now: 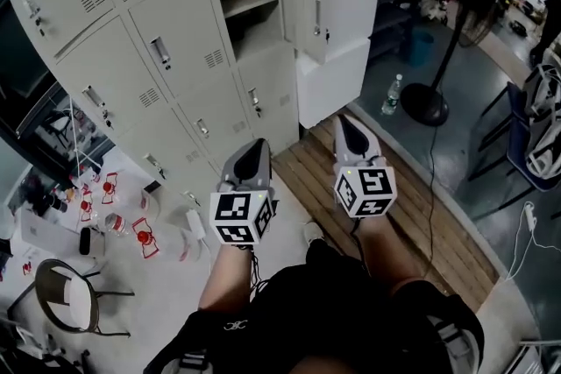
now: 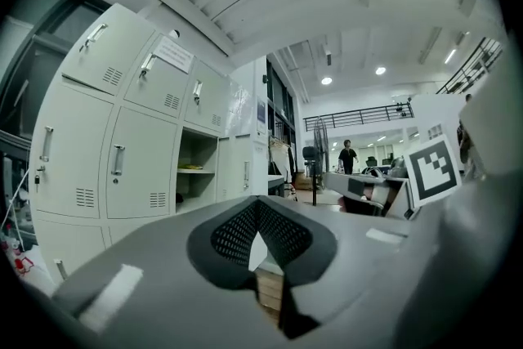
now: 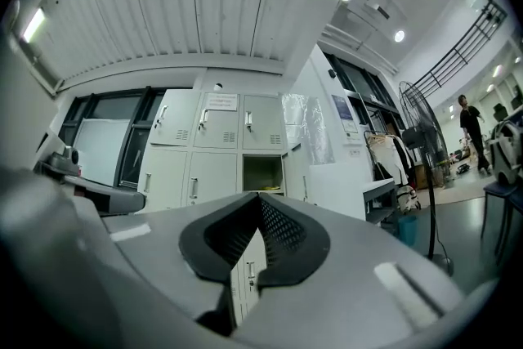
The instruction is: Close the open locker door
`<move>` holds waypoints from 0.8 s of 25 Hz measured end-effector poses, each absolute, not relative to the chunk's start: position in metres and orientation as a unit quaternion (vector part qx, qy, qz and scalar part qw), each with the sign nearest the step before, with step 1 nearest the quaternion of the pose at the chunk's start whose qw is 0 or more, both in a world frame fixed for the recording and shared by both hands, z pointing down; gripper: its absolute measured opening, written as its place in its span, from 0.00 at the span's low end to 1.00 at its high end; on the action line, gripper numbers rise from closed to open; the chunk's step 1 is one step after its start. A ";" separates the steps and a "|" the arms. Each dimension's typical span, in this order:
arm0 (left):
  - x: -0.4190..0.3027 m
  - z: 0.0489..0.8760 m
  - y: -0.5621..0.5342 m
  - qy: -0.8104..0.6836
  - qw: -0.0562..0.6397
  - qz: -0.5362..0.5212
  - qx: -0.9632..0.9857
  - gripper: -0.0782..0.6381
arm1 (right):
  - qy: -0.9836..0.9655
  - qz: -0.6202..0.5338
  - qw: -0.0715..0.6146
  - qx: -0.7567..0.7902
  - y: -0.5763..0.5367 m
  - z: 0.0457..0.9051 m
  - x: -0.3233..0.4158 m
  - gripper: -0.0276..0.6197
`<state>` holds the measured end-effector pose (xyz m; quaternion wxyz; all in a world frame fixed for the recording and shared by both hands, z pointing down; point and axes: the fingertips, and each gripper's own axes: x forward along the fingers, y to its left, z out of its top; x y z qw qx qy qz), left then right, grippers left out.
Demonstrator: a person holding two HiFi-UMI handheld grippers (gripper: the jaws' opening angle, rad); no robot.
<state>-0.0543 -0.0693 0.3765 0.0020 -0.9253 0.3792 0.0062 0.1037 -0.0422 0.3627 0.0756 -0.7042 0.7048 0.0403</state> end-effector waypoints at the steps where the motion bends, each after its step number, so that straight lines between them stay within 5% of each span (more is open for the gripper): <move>1: -0.046 0.377 -0.084 0.380 0.000 0.003 -0.925 0.11 | 0.706 0.039 0.074 -0.703 -0.057 0.363 0.111 0.06; 20: 0.064 0.354 -0.296 0.396 -0.001 -0.006 -0.918 0.11 | 0.724 0.036 0.056 -0.686 -0.274 0.341 0.224 0.06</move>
